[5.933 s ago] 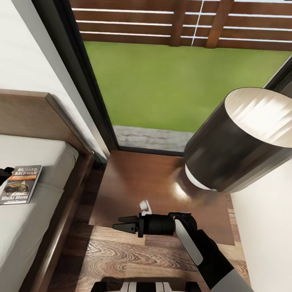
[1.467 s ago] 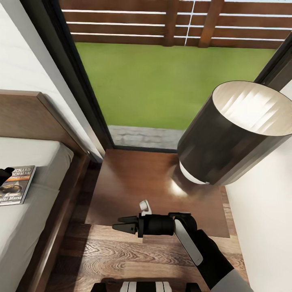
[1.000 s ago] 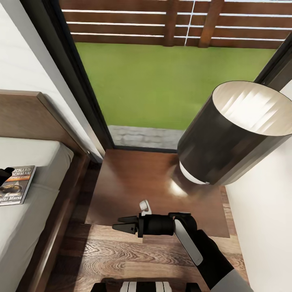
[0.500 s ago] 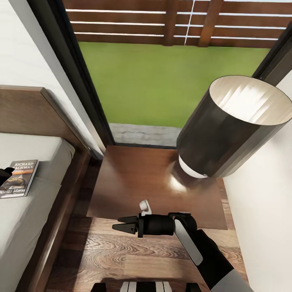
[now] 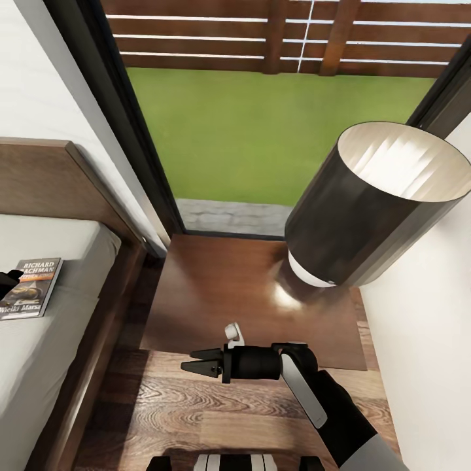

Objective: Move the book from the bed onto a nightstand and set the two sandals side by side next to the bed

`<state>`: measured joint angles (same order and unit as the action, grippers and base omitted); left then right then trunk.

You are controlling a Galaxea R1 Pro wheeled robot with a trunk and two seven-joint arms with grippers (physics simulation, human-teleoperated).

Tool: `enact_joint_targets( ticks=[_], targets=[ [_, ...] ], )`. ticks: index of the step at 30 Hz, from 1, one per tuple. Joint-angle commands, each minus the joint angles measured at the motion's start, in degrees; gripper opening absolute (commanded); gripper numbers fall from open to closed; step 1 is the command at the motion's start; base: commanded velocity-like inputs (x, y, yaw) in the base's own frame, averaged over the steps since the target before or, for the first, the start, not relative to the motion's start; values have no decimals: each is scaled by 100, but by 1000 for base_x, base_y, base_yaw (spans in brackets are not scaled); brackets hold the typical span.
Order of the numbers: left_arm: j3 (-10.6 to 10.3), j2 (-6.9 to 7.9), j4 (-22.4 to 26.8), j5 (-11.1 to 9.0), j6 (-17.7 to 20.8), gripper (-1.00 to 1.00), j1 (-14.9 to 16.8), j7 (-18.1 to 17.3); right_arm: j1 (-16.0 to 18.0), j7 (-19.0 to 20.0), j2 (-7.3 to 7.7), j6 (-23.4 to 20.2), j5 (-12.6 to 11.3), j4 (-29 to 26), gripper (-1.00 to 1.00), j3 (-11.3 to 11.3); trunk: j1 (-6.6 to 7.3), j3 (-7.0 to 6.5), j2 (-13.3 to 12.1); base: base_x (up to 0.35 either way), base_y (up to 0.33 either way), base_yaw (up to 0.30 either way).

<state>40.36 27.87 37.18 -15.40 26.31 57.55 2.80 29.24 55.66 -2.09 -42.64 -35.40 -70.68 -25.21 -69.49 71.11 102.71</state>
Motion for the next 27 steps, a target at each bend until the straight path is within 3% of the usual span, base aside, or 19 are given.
enact_joint_targets(
  ticks=[1,12,27],
  targets=[
    [7,-1,8,-60,32,100,2,31,3,-2,-1,-34,-29,1,100,-1,0,3,1,0,0,0],
    [7,-1,4,-61,32,100,2,27,3,-2,-1,-34,-22,1,100,-1,0,3,1,-122,0,0],
    [7,-1,0,-60,32,100,2,27,3,-2,-2,-34,-3,239,100,-10,0,3,1,-11,0,0]
  ],
)
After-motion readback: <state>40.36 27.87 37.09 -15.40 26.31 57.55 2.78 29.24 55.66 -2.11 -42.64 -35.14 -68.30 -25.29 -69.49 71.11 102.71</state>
